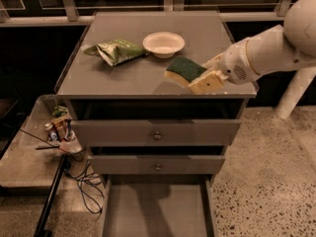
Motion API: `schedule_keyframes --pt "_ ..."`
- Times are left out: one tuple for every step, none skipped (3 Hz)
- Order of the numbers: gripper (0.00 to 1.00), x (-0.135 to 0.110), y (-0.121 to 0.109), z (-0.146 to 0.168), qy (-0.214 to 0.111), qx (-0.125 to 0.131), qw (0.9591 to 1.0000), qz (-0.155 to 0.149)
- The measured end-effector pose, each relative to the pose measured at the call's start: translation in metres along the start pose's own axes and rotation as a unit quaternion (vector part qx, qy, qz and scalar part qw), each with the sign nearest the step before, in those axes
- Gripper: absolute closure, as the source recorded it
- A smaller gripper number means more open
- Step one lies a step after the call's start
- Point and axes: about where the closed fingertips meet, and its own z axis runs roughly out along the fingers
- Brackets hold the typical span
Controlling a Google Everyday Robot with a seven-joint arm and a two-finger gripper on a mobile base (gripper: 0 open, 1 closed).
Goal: Place sponge into bottom drawer
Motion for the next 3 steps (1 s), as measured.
schedule_keyframes --pt "1.00 0.021 0.027 -0.034 -0.005 0.020 0.9998 -0.005" --pt "1.00 0.052 0.055 -0.039 0.007 0.039 0.9992 -0.007" --pt "1.00 0.091 0.081 -0.015 0.038 0.055 0.9978 0.005"
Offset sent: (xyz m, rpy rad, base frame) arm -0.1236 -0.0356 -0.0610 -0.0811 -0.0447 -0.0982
